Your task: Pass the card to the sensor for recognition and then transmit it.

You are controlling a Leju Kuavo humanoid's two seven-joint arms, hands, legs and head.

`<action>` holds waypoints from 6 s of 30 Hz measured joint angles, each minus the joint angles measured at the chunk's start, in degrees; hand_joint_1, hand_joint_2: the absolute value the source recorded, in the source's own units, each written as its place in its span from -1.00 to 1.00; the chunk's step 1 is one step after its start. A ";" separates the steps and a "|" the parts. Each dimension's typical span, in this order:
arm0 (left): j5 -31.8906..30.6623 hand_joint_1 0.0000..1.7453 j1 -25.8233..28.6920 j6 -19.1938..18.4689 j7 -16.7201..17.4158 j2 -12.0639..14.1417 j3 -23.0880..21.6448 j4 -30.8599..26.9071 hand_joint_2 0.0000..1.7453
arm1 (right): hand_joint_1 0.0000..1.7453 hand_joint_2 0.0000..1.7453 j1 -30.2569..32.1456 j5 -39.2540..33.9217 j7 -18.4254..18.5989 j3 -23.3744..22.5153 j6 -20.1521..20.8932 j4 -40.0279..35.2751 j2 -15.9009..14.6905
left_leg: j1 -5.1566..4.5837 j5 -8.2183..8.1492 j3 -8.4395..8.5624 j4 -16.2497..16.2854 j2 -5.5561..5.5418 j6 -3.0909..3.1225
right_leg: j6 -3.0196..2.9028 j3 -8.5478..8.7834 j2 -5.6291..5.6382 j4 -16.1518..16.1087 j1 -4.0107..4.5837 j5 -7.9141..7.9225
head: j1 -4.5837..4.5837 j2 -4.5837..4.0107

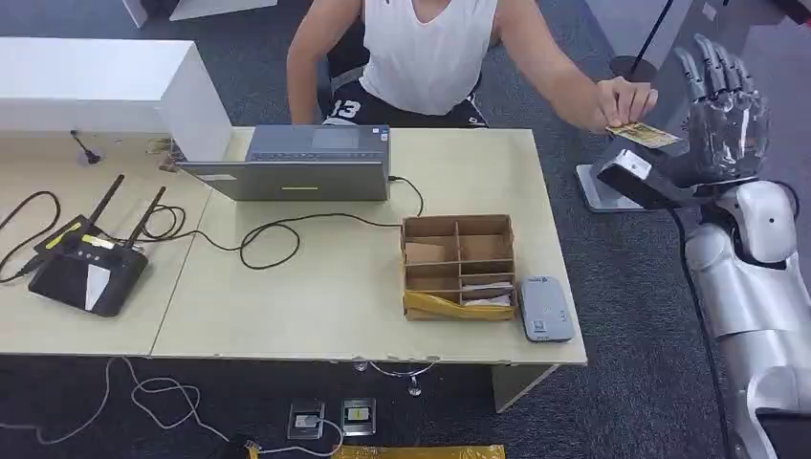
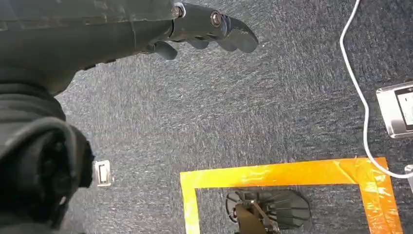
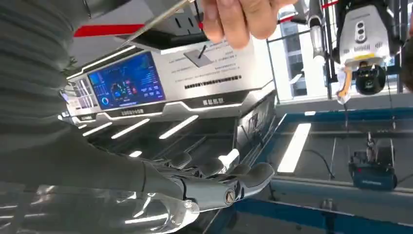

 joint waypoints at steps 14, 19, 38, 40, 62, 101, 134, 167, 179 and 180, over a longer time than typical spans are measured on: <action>-0.15 -1.00 0.31 -0.04 0.00 0.00 0.00 0.00 -1.00 | 0.94 1.00 -0.06 -0.55 0.07 2.05 0.46 3.08 1.14 | 0.00 0.00 -0.01 0.00 0.02 -0.01 | 0.00 -0.05 0.02 0.00 0.00 0.00 | 0.00 0.00; -0.22 -1.00 0.46 -0.48 0.02 0.00 0.00 0.00 -1.00 | 1.00 1.00 0.38 -1.99 0.77 2.49 3.41 3.48 1.14 | 0.00 0.00 -0.01 0.01 0.02 -0.01 | 0.00 -0.07 0.03 0.00 0.00 0.00 | 0.00 0.00; -0.22 -1.00 0.88 -0.52 0.17 0.15 0.00 0.00 -1.00 | 1.00 1.00 4.32 -4.11 1.57 3.21 8.78 1.07 1.14 | 0.00 0.00 0.00 0.01 0.04 -0.01 | 0.00 -0.07 0.09 0.00 0.00 0.00 | 0.00 0.00; -0.24 -1.00 0.88 -0.52 0.17 0.15 0.00 0.00 -1.00 | 1.00 1.00 4.59 -4.33 1.55 3.23 9.27 0.94 1.14 | 0.00 0.00 0.00 0.01 0.04 -0.01 | 0.00 -0.07 0.09 0.00 0.00 0.00 | 0.00 0.00; 0.61 -1.00 1.42 -0.61 0.37 0.28 0.00 0.00 -1.00 | 1.00 1.00 18.44 -12.44 5.01 -0.79 18.65 -9.60 -1.71 | 0.07 -0.06 0.16 0.01 0.25 -0.07 | -0.03 -0.04 0.27 -0.04 0.06 -0.01 | 0.00 0.00; -2.62 -1.00 0.17 -1.70 0.55 0.76 -0.07 0.00 -1.00 | 1.00 1.00 31.54 -7.58 6.17 0.85 17.73 -10.82 2.38 | 0.08 -0.10 0.07 -0.01 0.33 -0.15 | -0.07 -0.09 0.39 -0.01 0.08 -0.02 | 0.02 0.00; -2.58 -1.00 0.67 -1.49 0.68 0.72 -0.96 0.00 -1.00 | 1.00 1.00 29.74 -12.13 7.19 6.62 21.27 -5.66 4.48 | 0.09 -0.10 0.23 -0.01 0.40 -0.15 | -0.07 0.00 0.52 -0.02 0.08 -0.02 | 0.00 0.00; -5.01 -1.00 -0.15 -1.53 1.01 0.61 -1.73 0.00 -1.00 | 1.00 1.00 8.26 -12.26 3.32 4.92 22.38 -5.18 3.56 | 0.08 -0.06 0.12 0.01 0.53 -0.20 | -0.10 -0.10 0.63 0.03 0.07 0.08 | 0.00 0.00; -6.14 -1.00 -1.89 -2.16 2.10 0.55 -2.65 0.00 -1.00 | 1.00 1.00 -1.02 -6.29 -0.20 6.67 21.62 0.03 7.02 | 0.09 -0.05 0.06 0.00 0.50 -0.21 | -0.11 -0.15 0.58 0.08 0.08 0.08 | 0.00 0.00; -6.14 -1.00 -2.03 -2.12 2.21 0.52 -2.71 0.00 -1.00 | 1.00 1.00 -2.00 -5.49 -0.72 7.14 21.03 1.39 7.69 | 0.09 -0.05 0.07 0.00 0.50 -0.21 | -0.11 -0.14 0.59 0.08 0.08 0.08 | 0.02 0.00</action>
